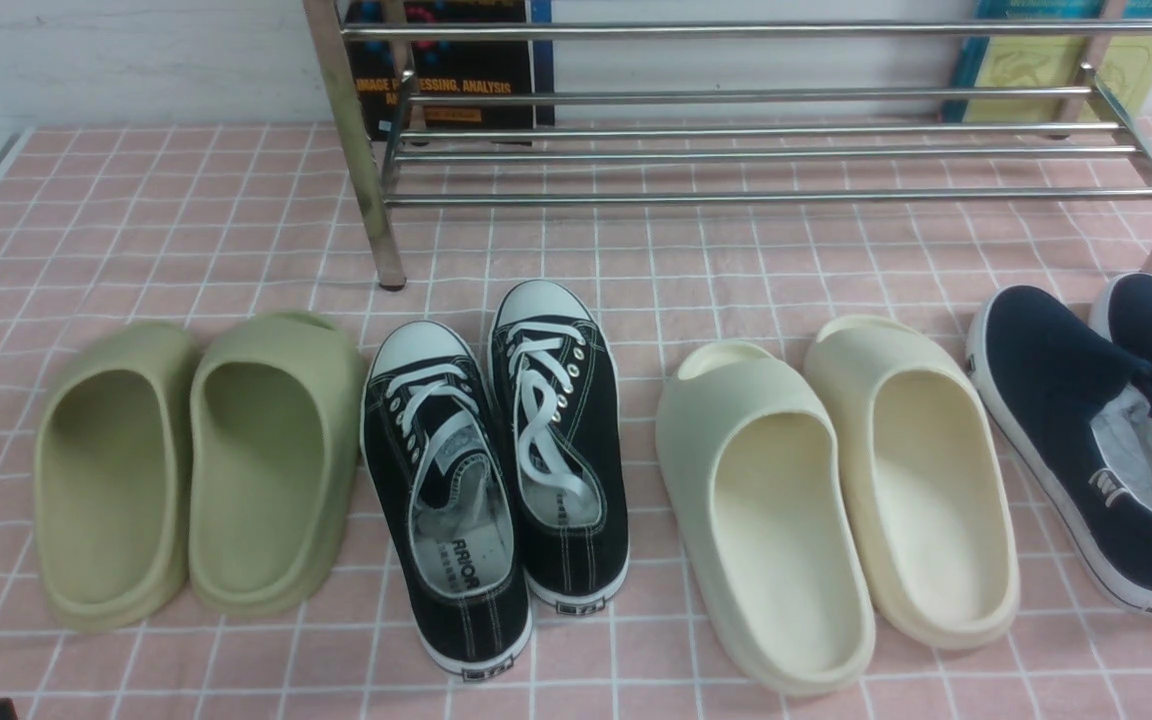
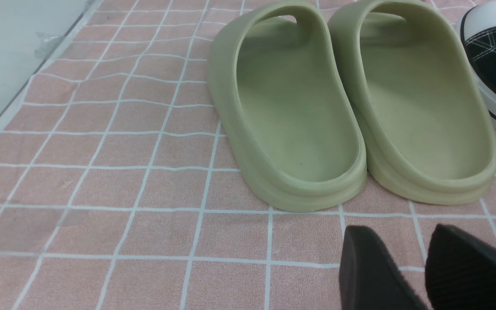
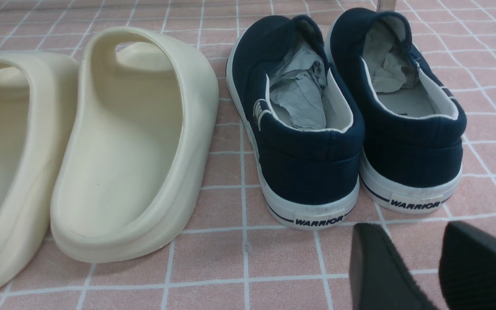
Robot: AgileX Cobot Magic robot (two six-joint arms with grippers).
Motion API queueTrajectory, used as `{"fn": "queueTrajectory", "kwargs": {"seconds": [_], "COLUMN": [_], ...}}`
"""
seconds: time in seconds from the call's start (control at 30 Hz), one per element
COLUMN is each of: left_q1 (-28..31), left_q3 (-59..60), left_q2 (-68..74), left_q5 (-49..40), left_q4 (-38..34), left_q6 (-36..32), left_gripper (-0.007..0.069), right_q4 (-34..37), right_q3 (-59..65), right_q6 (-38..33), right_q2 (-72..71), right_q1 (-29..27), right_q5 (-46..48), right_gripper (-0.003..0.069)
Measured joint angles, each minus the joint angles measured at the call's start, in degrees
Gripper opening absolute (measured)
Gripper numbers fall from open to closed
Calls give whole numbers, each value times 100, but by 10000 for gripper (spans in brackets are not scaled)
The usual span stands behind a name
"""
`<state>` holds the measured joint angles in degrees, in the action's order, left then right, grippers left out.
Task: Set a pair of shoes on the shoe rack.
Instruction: Use the right arm to grab the shoe closest to it
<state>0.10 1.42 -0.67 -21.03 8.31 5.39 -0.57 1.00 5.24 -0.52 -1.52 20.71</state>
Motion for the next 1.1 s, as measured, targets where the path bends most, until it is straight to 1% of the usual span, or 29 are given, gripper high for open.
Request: {"fn": "queueTrajectory", "kwargs": {"seconds": [0.3, 0.5, 0.57, 0.63, 0.7, 0.73, 0.77, 0.8, 0.83, 0.87, 0.9, 1.0, 1.1], "left_q1": [0, 0, 0, 0, 0, 0, 0, 0, 0, 0, 0, 0, 0], "left_q3": [0, 0, 0, 0, 0, 0, 0, 0, 0, 0, 0, 0, 0], "left_q2": [0, 0, 0, 0, 0, 0, 0, 0, 0, 0, 0, 0, 0], "left_q5": [0, 0, 0, 0, 0, 0, 0, 0, 0, 0, 0, 0, 0], "left_q4": [0, 0, 0, 0, 0, 0, 0, 0, 0, 0, 0, 0, 0], "left_q6": [0, 0, 0, 0, 0, 0, 0, 0, 0, 0, 0, 0, 0], "left_gripper": [240, 240, 240, 240, 240, 240, 240, 240, 240, 240, 240, 240, 240], "right_q4": [57, 592, 942, 1536, 2389, 2673, 3337, 3693, 3779, 4392, 4665, 4974, 4964], "right_q3": [0, 0, 0, 0, 0, 6, 19, 26, 26, 38, 38, 38, 38], "right_q6": [0, 0, 0, 43, 199, 294, 438, 553, 553, 653, 684, 634, 345], "right_q2": [-7, -7, -7, -7, -7, -7, -7, -7, -7, -7, -7, -7, -7], "right_q1": [0, 0, 0, 0, 0, 0, 0, 0, 0, 0, 0, 0, 0], "right_q5": [0, 0, 6, 28, 80, 96, 110, 138, 138, 180, 171, 79, -87], "right_gripper": [237, 237, 237, 237, 237, 237, 237, 237, 237, 237, 237, 237, 237]}}
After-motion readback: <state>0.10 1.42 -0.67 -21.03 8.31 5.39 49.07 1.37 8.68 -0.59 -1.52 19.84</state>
